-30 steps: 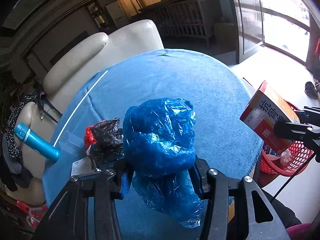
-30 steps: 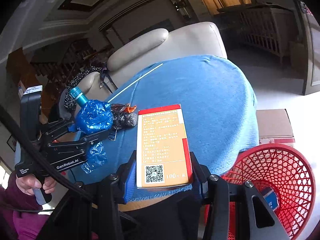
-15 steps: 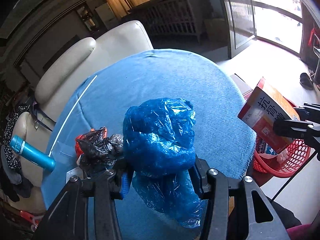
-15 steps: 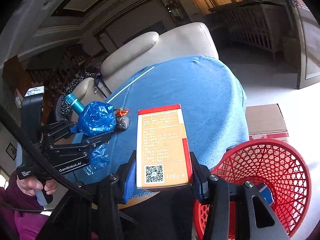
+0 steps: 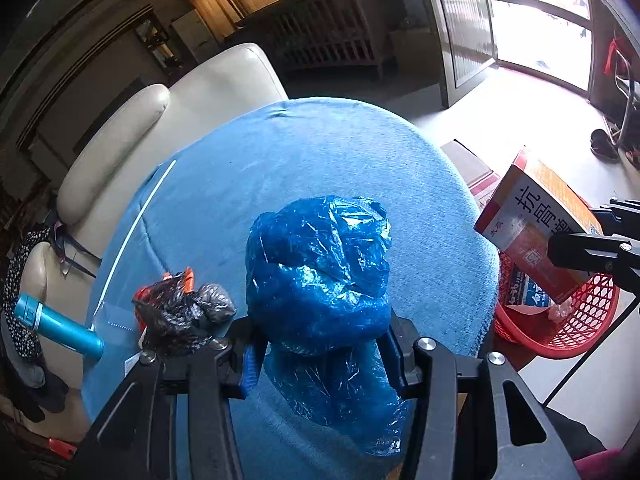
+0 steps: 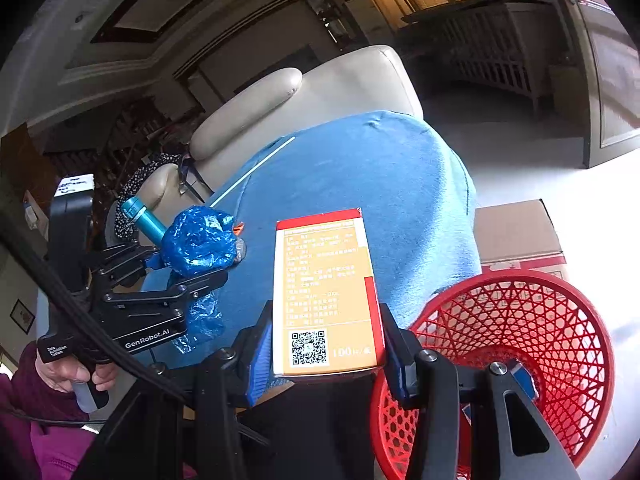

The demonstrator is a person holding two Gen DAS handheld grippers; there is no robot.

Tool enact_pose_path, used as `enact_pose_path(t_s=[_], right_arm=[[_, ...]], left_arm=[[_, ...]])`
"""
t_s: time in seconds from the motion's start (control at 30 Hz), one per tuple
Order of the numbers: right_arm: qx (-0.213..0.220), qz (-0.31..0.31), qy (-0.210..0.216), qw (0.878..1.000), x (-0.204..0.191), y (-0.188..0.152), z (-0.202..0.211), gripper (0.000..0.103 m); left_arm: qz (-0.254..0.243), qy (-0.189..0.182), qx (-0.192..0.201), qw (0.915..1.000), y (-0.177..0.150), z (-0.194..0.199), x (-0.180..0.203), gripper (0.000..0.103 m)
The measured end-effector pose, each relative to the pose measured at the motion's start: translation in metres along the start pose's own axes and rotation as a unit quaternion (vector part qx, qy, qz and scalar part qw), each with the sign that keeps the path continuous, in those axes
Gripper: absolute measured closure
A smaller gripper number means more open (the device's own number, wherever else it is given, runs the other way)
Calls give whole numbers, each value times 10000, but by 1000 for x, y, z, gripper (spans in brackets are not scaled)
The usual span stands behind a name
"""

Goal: Collect trash
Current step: 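Carry the blue bags and orange box over the red wastebasket, then open both grippers to drop the bags and box into the wastebasket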

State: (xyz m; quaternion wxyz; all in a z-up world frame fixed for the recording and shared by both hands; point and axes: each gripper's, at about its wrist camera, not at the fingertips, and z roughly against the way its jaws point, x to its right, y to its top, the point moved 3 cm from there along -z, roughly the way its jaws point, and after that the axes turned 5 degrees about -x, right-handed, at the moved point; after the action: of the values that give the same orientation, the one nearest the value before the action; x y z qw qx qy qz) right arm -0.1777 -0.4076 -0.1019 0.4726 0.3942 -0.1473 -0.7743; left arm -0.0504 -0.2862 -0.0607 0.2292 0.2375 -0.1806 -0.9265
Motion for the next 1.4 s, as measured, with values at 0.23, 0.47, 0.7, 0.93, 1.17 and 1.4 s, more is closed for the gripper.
enact_pose_path(t_s=[0.23, 0.47, 0.7, 0.93, 1.17, 1.4], right_arm=[[28, -169, -94, 9998, 13, -4, 7, 53], [97, -301, -213, 9993, 25, -7, 17, 53], [163, -523, -384, 9978, 44, -13, 32, 53], [187, -785, -591, 9950, 64, -21, 45, 53], [187, -1171, -805, 9897, 91, -31, 53, 53], [151, -1578, -984, 9824, 118, -43, 60, 53]], left_arm=[[-190, -63, -21, 9998, 7, -5, 14, 52], [-398, -178, 2, 9991, 15, -7, 29, 52], [-640, -355, 60, 9973, 26, -7, 53, 52], [-895, -537, 62, 9945, 34, -9, 78, 52], [-1133, -718, 30, 9910, 40, -12, 102, 52], [-1334, -1127, -96, 9846, 40, -17, 127, 50]])
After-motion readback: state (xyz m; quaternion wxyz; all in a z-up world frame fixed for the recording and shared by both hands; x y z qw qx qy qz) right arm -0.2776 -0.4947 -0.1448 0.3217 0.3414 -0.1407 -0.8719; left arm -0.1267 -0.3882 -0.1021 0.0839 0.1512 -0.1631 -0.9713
